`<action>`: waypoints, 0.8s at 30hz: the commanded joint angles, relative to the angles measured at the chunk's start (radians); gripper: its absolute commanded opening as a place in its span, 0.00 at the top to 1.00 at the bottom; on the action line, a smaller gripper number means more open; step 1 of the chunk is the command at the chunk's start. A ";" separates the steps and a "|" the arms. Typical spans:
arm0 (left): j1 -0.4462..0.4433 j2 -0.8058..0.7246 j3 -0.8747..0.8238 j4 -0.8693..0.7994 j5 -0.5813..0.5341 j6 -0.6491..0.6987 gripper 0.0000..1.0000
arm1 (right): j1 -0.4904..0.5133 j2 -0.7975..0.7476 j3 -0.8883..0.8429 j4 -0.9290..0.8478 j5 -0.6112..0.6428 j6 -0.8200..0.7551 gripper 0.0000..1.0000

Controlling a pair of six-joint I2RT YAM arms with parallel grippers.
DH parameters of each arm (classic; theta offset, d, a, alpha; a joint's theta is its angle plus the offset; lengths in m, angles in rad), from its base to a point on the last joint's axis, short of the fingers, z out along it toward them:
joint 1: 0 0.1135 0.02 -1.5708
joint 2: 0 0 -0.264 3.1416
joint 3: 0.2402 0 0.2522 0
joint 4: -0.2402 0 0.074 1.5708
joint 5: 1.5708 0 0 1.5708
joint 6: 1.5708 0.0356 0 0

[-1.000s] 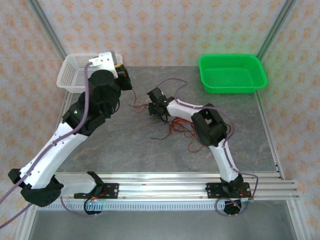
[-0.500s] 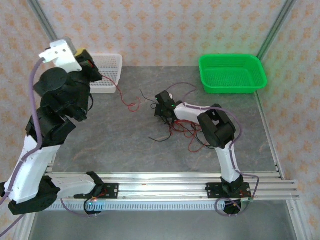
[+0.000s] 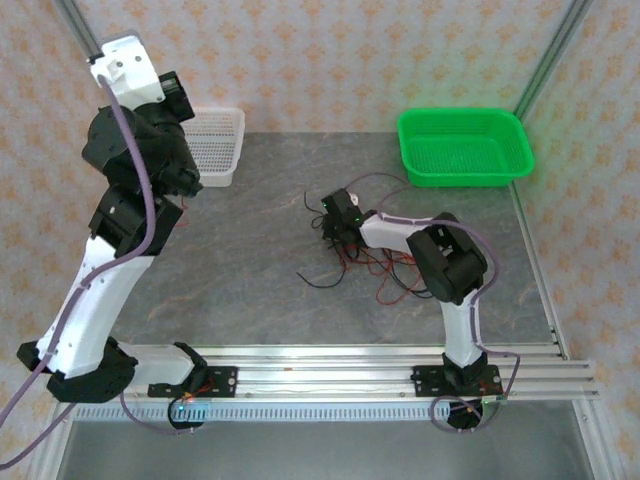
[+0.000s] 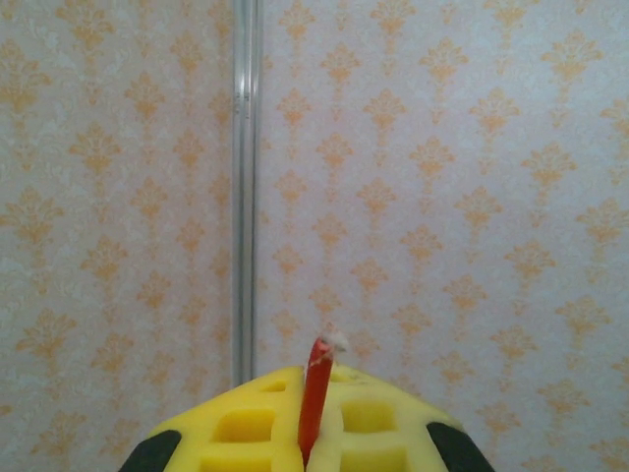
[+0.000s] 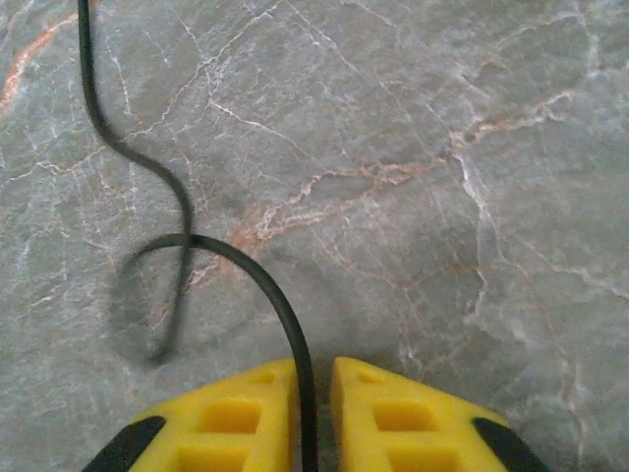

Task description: Untangle the cables

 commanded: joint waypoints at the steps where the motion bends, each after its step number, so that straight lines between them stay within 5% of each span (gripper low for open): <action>1: 0.050 0.038 0.056 0.036 0.066 0.026 1.00 | -0.008 -0.068 -0.041 -0.097 0.032 -0.008 0.63; 8: 0.229 0.226 0.241 -0.071 0.237 -0.068 1.00 | 0.009 -0.238 -0.086 -0.133 0.009 -0.045 0.21; 12: 0.318 0.355 0.382 -0.109 0.313 -0.095 1.00 | 0.014 -0.360 -0.142 -0.154 0.007 -0.055 0.07; 24: 0.563 0.565 0.452 -0.014 0.551 -0.271 1.00 | 0.016 -0.742 -0.334 -0.240 0.051 -0.037 0.00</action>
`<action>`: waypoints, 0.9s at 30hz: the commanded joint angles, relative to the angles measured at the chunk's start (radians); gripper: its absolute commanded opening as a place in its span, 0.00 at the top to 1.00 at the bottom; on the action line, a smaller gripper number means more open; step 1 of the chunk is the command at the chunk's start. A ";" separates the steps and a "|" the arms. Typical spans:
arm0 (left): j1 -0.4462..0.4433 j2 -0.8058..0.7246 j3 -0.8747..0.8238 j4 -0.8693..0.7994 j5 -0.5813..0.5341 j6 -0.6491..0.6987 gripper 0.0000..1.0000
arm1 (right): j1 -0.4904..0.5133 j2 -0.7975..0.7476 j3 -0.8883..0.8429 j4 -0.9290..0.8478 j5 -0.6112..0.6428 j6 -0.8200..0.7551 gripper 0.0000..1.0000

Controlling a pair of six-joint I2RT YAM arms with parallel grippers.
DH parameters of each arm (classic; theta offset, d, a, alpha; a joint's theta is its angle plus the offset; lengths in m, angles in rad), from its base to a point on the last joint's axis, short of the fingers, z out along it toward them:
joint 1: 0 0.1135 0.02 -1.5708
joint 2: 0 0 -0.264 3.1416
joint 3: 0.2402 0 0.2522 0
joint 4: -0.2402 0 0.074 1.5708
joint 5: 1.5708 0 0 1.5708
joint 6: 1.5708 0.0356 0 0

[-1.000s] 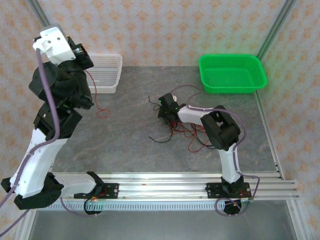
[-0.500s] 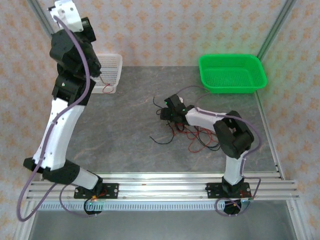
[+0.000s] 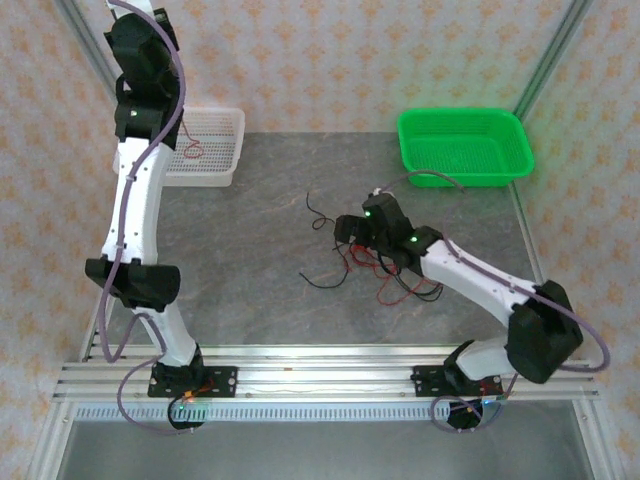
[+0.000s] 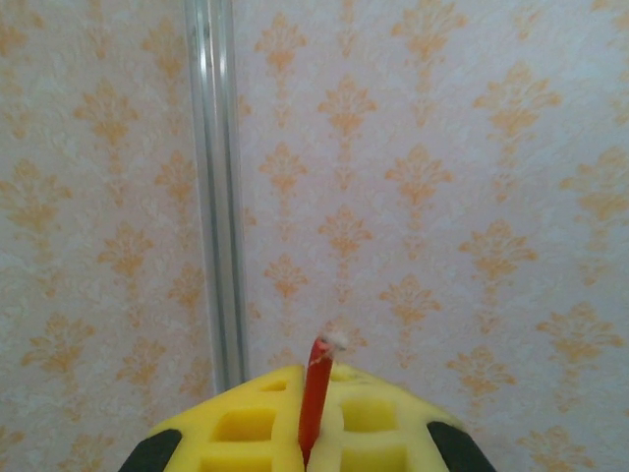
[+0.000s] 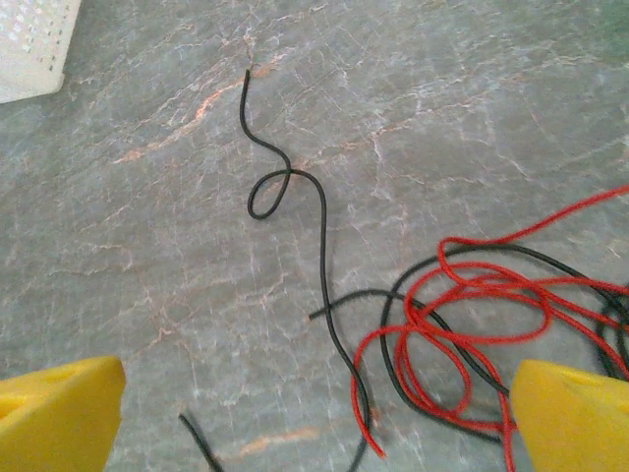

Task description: Untangle the cables

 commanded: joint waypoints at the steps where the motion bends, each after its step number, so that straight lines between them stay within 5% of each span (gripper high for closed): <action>1: 0.055 0.039 0.026 0.074 0.118 -0.082 1.00 | 0.007 -0.084 -0.031 -0.058 0.051 0.017 0.00; 11: 0.133 0.120 -0.208 0.306 0.191 -0.105 1.00 | 0.006 -0.154 -0.125 -0.055 0.036 0.085 0.00; 17: 0.189 0.138 -0.472 0.402 0.253 -0.249 1.00 | 0.006 -0.193 -0.175 -0.071 0.045 0.116 0.00; 27: 0.214 0.345 -0.464 0.189 0.438 -0.404 1.00 | 0.006 -0.221 -0.176 -0.124 0.077 0.123 0.00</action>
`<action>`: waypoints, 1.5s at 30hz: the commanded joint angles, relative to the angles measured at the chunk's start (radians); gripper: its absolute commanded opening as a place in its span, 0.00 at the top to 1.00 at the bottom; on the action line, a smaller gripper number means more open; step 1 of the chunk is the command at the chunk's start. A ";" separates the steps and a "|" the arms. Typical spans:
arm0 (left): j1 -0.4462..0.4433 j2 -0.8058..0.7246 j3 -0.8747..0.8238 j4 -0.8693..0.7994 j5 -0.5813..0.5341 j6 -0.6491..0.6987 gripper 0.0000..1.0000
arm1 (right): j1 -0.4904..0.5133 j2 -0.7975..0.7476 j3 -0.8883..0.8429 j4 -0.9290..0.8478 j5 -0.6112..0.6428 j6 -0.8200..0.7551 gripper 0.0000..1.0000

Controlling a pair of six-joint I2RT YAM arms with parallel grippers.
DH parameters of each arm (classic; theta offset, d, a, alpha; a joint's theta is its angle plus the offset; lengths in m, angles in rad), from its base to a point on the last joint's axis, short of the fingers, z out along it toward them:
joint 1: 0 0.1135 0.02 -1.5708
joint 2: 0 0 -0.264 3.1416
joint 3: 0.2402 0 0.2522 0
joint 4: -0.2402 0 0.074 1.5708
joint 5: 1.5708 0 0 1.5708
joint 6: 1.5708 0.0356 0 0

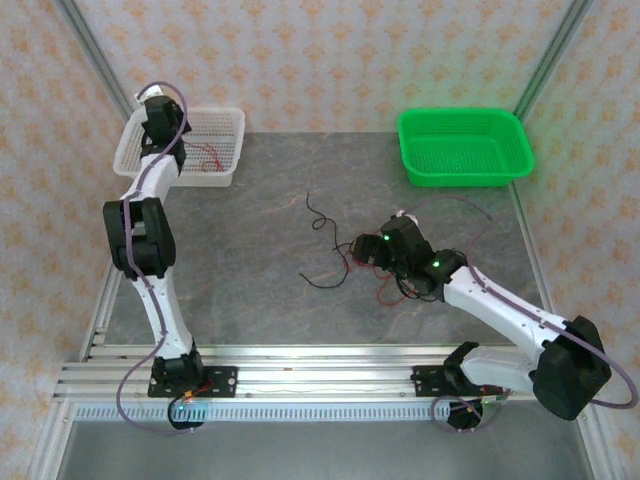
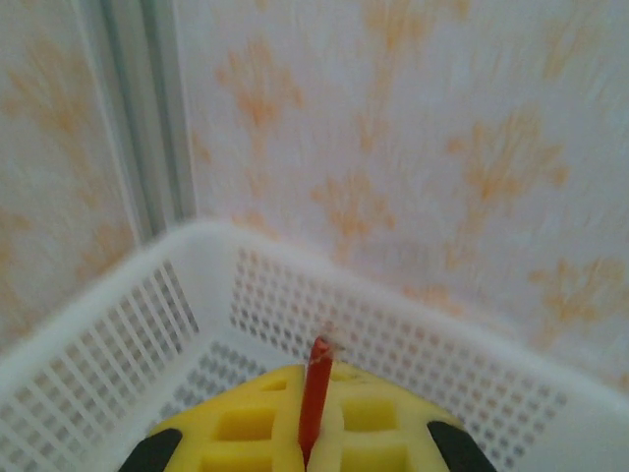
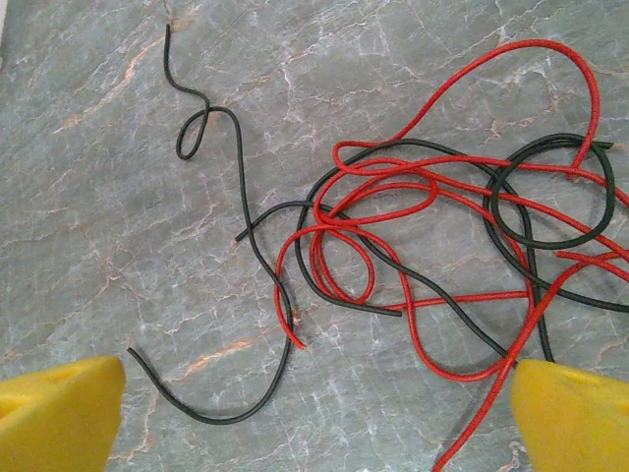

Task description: Untangle the cables

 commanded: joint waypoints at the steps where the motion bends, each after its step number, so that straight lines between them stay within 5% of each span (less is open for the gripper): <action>1: -0.008 0.054 0.080 -0.122 0.105 -0.073 1.00 | 0.006 -0.024 0.001 -0.044 0.054 0.022 0.00; 6: -0.008 0.168 0.258 -0.318 0.160 -0.087 1.00 | 0.006 -0.027 -0.001 -0.089 0.094 0.050 0.00; 12: -0.007 0.261 0.478 -0.537 0.201 -0.086 0.54 | 0.005 -0.029 -0.008 -0.091 0.094 0.057 0.00; 20: -0.008 0.184 0.505 -0.590 0.203 -0.104 0.32 | 0.005 -0.029 -0.013 -0.087 0.085 0.055 0.00; 33: 0.005 0.024 0.473 -0.682 0.240 -0.208 0.31 | 0.004 -0.073 -0.050 -0.110 0.088 0.060 0.01; 39: 0.001 -0.210 0.247 -0.625 0.379 -0.215 0.31 | -0.012 0.003 -0.019 -0.115 0.054 0.020 0.07; 45: -0.045 -0.465 -0.026 -0.598 0.405 -0.226 0.31 | -0.014 0.144 0.072 -0.134 0.056 -0.040 0.14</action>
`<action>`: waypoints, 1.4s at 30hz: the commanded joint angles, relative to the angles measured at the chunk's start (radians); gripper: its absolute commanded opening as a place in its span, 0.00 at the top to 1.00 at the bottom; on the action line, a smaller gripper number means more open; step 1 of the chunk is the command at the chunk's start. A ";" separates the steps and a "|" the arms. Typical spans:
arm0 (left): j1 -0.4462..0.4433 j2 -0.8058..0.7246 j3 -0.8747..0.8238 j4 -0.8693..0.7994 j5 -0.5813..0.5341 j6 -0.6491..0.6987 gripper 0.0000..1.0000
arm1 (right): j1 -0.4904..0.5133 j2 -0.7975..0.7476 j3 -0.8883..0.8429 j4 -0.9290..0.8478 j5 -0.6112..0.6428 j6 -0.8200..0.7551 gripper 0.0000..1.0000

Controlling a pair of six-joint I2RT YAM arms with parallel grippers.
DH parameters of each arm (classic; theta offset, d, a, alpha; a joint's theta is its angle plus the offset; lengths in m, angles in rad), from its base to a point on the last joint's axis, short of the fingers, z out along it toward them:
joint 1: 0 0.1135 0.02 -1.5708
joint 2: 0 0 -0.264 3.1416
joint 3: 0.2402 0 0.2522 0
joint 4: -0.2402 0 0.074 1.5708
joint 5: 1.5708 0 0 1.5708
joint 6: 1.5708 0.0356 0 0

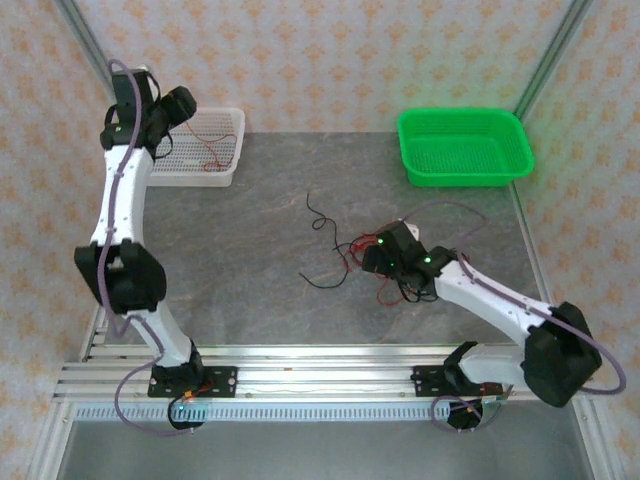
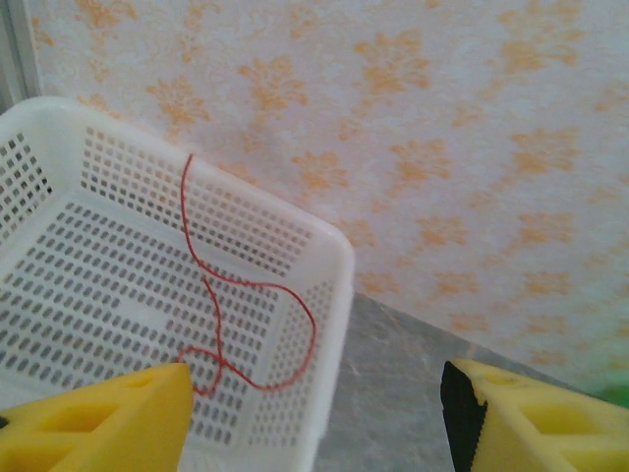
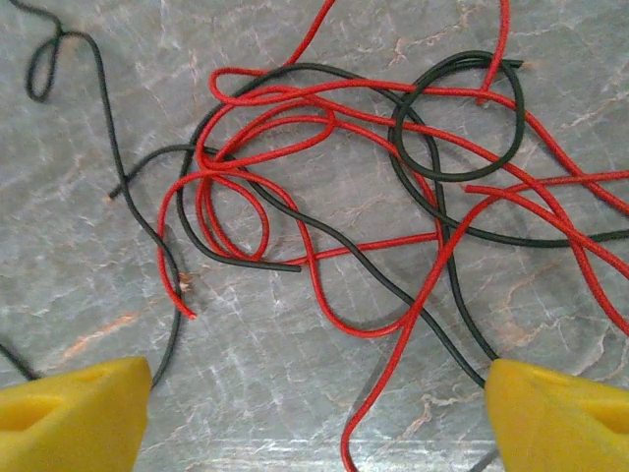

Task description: Untangle the cables

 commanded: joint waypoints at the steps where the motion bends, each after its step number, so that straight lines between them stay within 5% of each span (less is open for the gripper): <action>1: -0.049 -0.118 -0.165 0.038 0.040 -0.021 0.31 | -0.006 0.060 0.075 -0.025 0.023 -0.049 0.15; 14: -0.251 -0.594 -0.784 0.186 0.013 -0.110 0.32 | -0.043 0.412 0.312 -0.008 0.063 -0.235 0.45; 31: -0.274 -0.727 -0.993 0.153 -0.001 -0.116 0.34 | -0.053 0.719 0.580 -0.108 0.211 -0.407 0.51; 36: -0.276 -0.721 -0.995 0.159 -0.003 -0.119 0.34 | -0.054 0.713 0.583 -0.103 0.227 -0.403 0.74; 39: -0.274 -0.716 -0.995 0.163 -0.001 -0.123 0.34 | -0.054 0.689 0.590 -0.105 0.239 -0.394 1.00; 42: -0.279 -0.715 -1.001 0.168 -0.001 -0.128 0.35 | -0.054 0.649 0.611 -0.120 0.235 -0.387 1.00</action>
